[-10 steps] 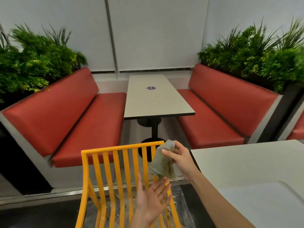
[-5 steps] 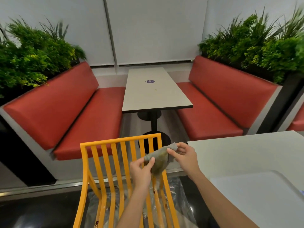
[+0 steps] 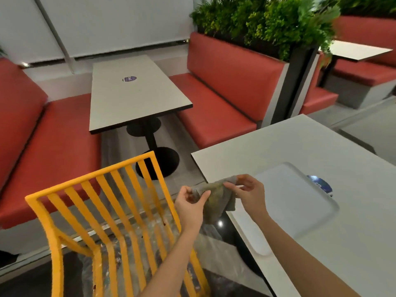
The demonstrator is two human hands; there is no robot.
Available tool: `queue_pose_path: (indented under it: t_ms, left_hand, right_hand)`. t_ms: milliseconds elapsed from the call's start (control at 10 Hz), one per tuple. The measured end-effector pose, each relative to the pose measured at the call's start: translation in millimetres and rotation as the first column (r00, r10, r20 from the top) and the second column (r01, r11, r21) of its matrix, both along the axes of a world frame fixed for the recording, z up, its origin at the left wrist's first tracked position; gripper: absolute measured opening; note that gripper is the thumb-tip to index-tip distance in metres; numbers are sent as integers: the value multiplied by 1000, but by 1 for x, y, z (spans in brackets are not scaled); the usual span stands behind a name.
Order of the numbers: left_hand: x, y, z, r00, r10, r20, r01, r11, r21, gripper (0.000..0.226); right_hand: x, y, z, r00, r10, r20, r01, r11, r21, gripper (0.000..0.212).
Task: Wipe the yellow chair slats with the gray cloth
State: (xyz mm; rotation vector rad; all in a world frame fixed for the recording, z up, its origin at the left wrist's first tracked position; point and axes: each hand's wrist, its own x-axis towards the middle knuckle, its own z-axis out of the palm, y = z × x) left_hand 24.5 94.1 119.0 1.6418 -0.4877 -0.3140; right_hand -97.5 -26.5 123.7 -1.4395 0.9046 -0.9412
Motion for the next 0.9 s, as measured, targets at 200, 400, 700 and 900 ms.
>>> queue_pose_path:
  t_ms: [200,400,700,900]
  left_hand:
    - [-46,-51,-41,929,-364,-74,371,901,224,43]
    - [-99,-81,-63,930,-271,-250,351,858,375,60]
    - [-115,-88,-78,922,-301,-243,382,812,441,40]
    - [-104,-85,-81,871,-413,-267,490,682,542,39]
  right_hand:
    - [-75,-31,-27,981,-92,-170,107,991,80,44]
    - [-103,-69,-68,883,36,-467,-15,999,49,52]
    - [-99,-99,-102,697,190,-692,-196,978,71,54]
    - [-93,-106,-97,467,177,-866,-238,969,70,50]
